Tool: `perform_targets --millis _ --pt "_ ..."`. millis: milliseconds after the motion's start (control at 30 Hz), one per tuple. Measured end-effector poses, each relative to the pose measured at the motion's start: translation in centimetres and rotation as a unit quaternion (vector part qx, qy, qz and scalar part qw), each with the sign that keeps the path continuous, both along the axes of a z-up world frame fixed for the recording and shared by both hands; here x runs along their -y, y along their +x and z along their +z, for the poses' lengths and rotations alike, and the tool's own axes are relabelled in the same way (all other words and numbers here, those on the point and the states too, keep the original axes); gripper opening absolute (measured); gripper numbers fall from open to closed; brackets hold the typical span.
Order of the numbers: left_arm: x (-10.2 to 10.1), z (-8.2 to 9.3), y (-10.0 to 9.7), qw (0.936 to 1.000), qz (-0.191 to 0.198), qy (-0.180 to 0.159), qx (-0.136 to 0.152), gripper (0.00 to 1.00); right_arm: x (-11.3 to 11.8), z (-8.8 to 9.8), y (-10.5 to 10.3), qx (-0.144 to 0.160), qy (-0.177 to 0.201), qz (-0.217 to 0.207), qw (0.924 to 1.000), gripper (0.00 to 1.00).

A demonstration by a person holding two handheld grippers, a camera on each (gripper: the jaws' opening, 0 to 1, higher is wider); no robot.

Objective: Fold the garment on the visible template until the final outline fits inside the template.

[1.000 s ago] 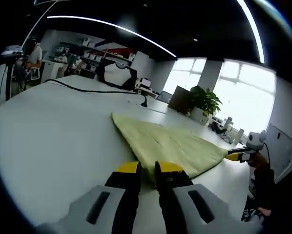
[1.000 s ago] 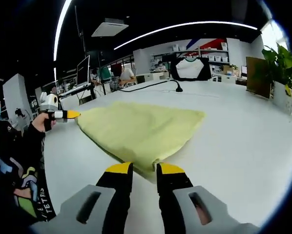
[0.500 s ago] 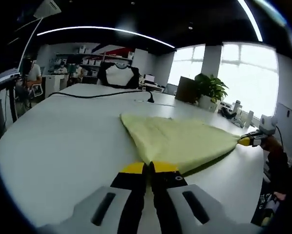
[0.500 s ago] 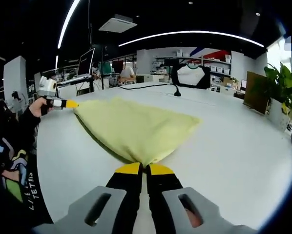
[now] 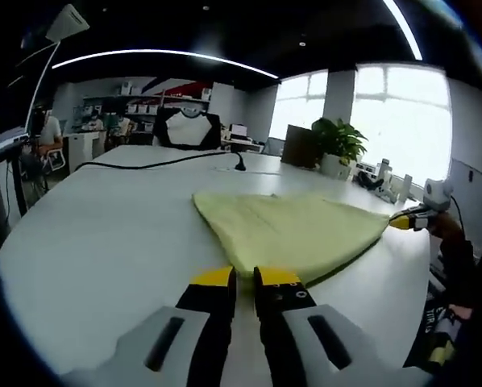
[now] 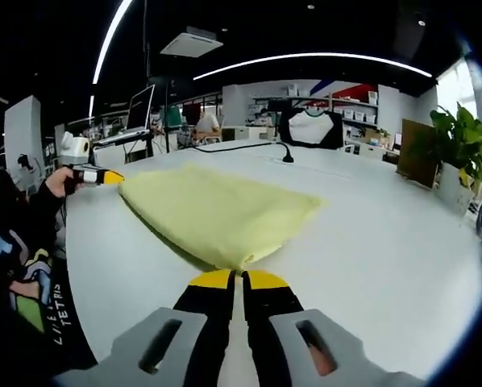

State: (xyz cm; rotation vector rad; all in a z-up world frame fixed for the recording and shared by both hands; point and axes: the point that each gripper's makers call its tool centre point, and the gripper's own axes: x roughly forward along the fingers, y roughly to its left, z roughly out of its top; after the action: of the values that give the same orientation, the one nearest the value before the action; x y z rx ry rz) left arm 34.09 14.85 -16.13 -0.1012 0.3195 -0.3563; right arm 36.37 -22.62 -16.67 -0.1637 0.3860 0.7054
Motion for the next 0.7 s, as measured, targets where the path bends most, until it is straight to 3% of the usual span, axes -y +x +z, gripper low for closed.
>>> perform_targets --millis 133,200,267,367,600,700 --pt "-1.0 1.0 -0.2 0.9991 0.025 0.028 0.018 0.11 1.1 1.7 -0.1 0.006 0.030 -0.017 0.9994 0.01" --pt "-0.4 1.4 -0.1 0.9993 0.021 0.017 0.026 0.19 0.9 2.5 -0.2 0.019 0.031 -0.017 0.9992 0.02" --pt "1.0 2.6 0.0 0.9982 0.009 0.014 0.058 0.25 -0.1 2.7 -0.3 0.028 0.014 -0.012 0.9994 0.05" --pt "3.0 3.7 0.3 0.9954 -0.008 0.036 0.088 0.23 -2.2 2.9 -0.4 0.042 -0.002 0.004 0.9991 0.07" --pt "7.4 3.7 1.5 0.9938 -0.046 0.031 0.097 0.18 -7.2 2.1 0.0 0.045 0.000 0.014 0.9989 0.07" --pt "10.4 3.6 1.6 0.9908 -0.093 0.021 0.096 0.12 -9.7 2.4 0.2 0.040 0.026 0.022 0.9986 0.03"
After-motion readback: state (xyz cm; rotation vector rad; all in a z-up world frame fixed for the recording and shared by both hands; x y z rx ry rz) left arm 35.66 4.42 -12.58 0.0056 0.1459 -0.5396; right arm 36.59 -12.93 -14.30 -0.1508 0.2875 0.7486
